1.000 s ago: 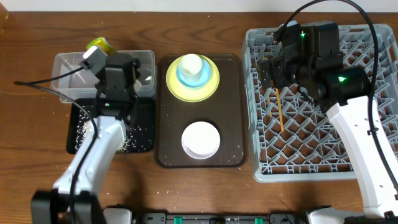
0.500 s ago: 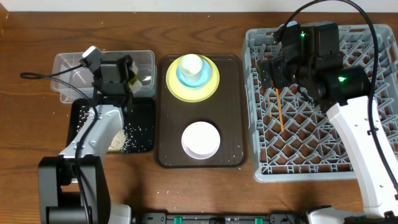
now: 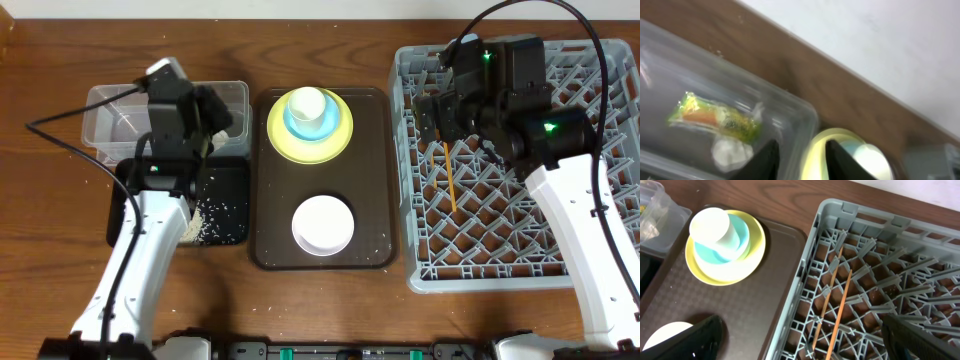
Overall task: Sort waste into correct bins and load items into the dishwasher rack
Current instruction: 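Carry the wrapper into the clear container and open the left gripper, then reach the left gripper to the white paper cup atop the stacked dishes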
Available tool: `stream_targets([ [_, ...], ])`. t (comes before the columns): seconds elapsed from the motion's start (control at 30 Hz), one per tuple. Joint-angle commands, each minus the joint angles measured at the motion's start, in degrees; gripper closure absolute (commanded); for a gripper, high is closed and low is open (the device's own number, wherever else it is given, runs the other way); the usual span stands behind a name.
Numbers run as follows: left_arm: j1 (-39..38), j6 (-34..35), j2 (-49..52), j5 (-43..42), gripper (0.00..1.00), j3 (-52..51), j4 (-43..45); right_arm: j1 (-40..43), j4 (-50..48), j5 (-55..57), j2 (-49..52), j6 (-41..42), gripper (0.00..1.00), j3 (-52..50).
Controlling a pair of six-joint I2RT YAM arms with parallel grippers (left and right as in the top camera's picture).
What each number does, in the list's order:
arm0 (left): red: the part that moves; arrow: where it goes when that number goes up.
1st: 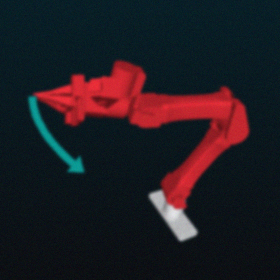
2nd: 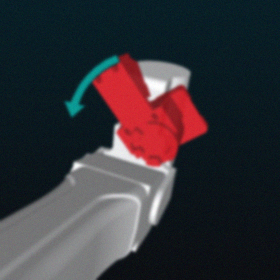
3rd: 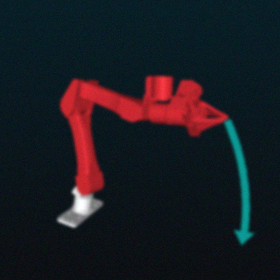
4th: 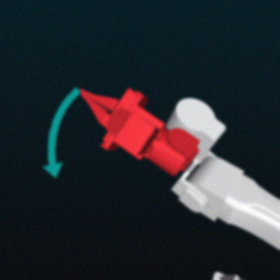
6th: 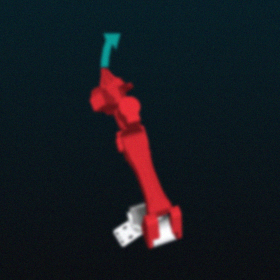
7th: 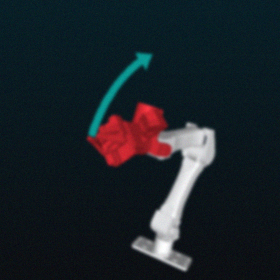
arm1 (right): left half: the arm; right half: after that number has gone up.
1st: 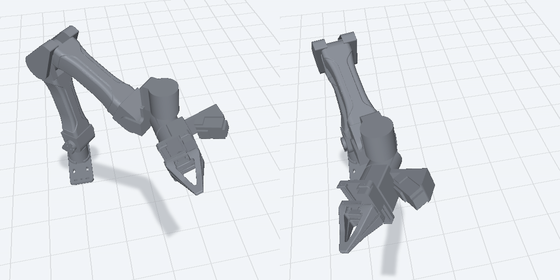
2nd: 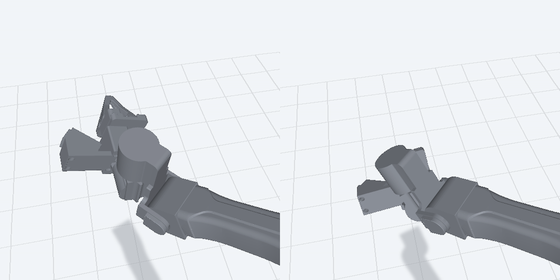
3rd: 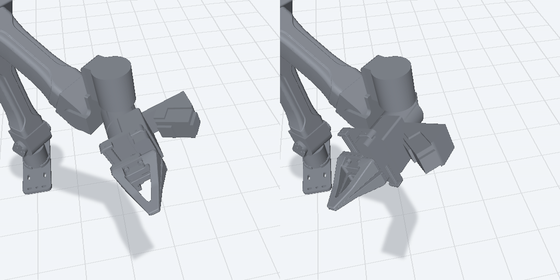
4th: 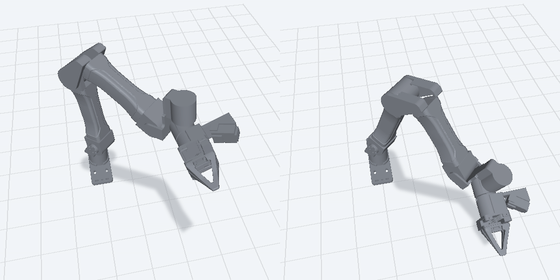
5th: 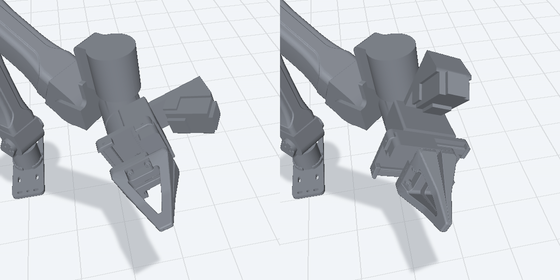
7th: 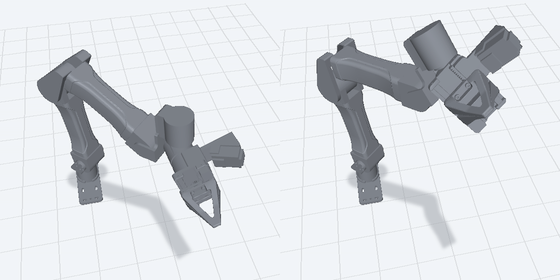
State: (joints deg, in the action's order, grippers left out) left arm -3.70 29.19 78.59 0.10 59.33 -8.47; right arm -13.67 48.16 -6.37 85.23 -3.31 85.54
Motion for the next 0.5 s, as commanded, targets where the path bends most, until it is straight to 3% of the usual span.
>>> stream_targets([
  [0.0,-1.70,-2.27,0.61,-5.38,0.67,11.65,-10.05,0.15,-0.04,0.15,0.28,0.70,0.01,0.44],
  [0.27,-5.90,-7.89,15.17,-6.78,0.68,46.42,-45.97,0.15,0.13,0.15,0.28,0.68,0.01,0.44],
  [0.47,-8.66,-9.05,25.77,-7.10,0.67,50.38,-49.11,0.15,0.13,0.15,0.28,0.70,0.01,0.44],
])
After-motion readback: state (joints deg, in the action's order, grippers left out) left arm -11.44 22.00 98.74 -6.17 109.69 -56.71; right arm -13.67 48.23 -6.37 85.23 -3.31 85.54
